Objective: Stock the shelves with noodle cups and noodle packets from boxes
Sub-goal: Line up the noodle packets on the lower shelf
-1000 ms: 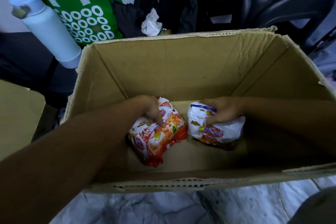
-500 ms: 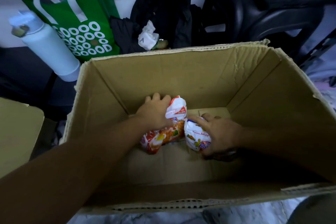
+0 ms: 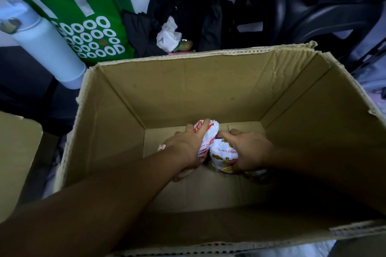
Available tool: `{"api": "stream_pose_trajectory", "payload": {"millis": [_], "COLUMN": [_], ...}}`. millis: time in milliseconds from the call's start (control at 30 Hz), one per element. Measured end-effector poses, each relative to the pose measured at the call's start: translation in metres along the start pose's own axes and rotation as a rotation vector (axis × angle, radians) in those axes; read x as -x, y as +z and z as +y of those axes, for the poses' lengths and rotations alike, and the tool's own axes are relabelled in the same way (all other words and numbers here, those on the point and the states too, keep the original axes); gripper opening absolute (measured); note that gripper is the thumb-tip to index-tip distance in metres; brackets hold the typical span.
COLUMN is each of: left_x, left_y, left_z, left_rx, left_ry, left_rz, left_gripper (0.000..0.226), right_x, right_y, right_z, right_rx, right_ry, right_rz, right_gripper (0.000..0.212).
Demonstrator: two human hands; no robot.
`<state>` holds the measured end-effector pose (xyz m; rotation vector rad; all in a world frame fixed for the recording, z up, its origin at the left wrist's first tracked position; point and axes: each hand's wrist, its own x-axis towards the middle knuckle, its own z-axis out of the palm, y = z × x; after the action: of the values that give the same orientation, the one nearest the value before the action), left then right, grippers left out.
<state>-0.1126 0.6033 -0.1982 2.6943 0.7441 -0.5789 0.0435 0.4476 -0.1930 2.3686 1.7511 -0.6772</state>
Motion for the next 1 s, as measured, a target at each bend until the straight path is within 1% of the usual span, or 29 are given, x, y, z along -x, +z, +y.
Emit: {"api": "stream_pose_trajectory", "payload": {"millis": [100, 200, 300, 367, 500, 600, 700, 767, 867, 900, 1000], "left_x": [-0.003, -0.005, -0.009, -0.011, -0.007, 0.008, 0.036, 0.059, 0.098, 0.110, 0.147], "left_y": [0.001, 0.005, 0.002, -0.006, -0.034, -0.062, -0.099, -0.130, -0.181, -0.198, -0.251], "left_z": [0.001, -0.001, -0.002, -0.003, -0.011, -0.013, -0.012, -0.012, -0.014, -0.015, -0.016], "left_rx": [-0.021, -0.007, -0.022, -0.032, -0.010, -0.012, 0.049, 0.111, 0.138, 0.127, 0.071], "left_ry": [0.000, 0.009, 0.015, 0.035, 0.103, 0.133, 0.176, 0.213, 0.270, 0.288, 0.344], "left_rz": [-0.009, 0.004, 0.030, 0.013, -0.025, -0.044, -0.030, -0.020, 0.026, 0.055, 0.153], "left_gripper": [0.118, 0.114, 0.115, 0.115, 0.108, 0.110, 0.108, 0.103, 0.096, 0.098, 0.114], "right_x": [-0.001, -0.004, -0.009, -0.010, -0.004, 0.010, 0.039, 0.063, 0.101, 0.113, 0.150], "right_y": [-0.001, -0.001, -0.006, -0.013, -0.036, -0.063, -0.106, -0.136, -0.181, -0.197, -0.246], "right_z": [0.001, 0.003, 0.007, 0.009, 0.015, 0.021, 0.021, 0.017, 0.008, 0.003, -0.014], "right_rx": [0.002, -0.049, -0.104, -0.139, -0.079, -0.089, -0.218, -0.330, -0.388, -0.389, -0.383], "right_ry": [-0.001, -0.015, -0.033, -0.059, -0.071, -0.033, 0.007, 0.013, -0.012, -0.018, -0.050], "right_rz": [-0.006, -0.020, -0.045, -0.076, -0.089, -0.057, 0.009, 0.048, 0.118, 0.139, 0.196], "right_gripper": [0.101, 0.102, 0.100, 0.099, 0.089, 0.083, 0.077, 0.073, 0.068, 0.069, 0.074]}}
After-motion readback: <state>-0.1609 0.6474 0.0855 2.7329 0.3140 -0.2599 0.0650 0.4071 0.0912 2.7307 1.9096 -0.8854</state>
